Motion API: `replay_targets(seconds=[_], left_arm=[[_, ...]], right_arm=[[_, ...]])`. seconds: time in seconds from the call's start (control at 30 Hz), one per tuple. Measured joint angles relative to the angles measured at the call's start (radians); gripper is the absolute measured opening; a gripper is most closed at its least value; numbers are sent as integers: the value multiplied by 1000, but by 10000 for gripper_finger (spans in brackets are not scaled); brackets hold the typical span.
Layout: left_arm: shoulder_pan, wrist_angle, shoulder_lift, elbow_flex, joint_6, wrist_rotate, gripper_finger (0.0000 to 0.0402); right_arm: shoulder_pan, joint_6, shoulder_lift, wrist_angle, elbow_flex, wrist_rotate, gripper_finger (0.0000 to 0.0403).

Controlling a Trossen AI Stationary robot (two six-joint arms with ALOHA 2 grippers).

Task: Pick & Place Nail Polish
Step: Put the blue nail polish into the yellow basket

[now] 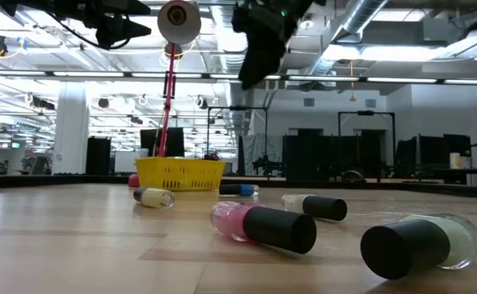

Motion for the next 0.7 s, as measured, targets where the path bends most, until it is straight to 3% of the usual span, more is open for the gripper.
replay_targets(seconds=[0.33,0.7], left_arm=[[0,0,0,0,4,0,259],[0,0,0,0,4,0,259]], right_arm=[[85,13,-19,516,-424,-1,234],[91,-29,-19,711,-574,-1,234]])
